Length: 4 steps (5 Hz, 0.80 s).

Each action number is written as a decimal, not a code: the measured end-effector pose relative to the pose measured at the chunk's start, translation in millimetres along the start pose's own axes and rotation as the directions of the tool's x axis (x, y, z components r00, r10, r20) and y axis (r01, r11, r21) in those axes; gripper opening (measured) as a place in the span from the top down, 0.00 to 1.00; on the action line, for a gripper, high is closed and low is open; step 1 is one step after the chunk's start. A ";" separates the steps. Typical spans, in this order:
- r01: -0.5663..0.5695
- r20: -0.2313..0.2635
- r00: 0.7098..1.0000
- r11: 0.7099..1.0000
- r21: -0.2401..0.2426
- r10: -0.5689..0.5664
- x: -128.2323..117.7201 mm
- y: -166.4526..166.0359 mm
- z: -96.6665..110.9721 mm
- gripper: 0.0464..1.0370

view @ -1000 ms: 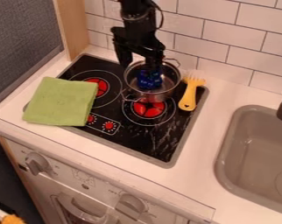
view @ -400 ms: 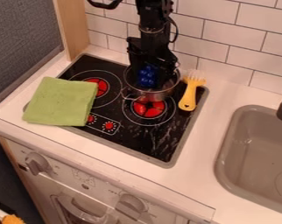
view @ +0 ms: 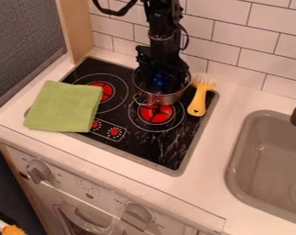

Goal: Move the blue berries on the bottom right corner of the burner

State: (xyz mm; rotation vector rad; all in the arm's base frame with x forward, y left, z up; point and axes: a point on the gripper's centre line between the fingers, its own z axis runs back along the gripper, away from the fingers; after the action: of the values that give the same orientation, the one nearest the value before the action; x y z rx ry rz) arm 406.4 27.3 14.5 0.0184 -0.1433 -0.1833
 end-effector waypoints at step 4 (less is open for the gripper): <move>0.014 0.195 0.981 0.999 -0.042 -0.005 -18.4 11.4 114.1 0.21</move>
State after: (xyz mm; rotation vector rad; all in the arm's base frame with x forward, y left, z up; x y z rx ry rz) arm 374.2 41.3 125.2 -0.0422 -0.3352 -0.1978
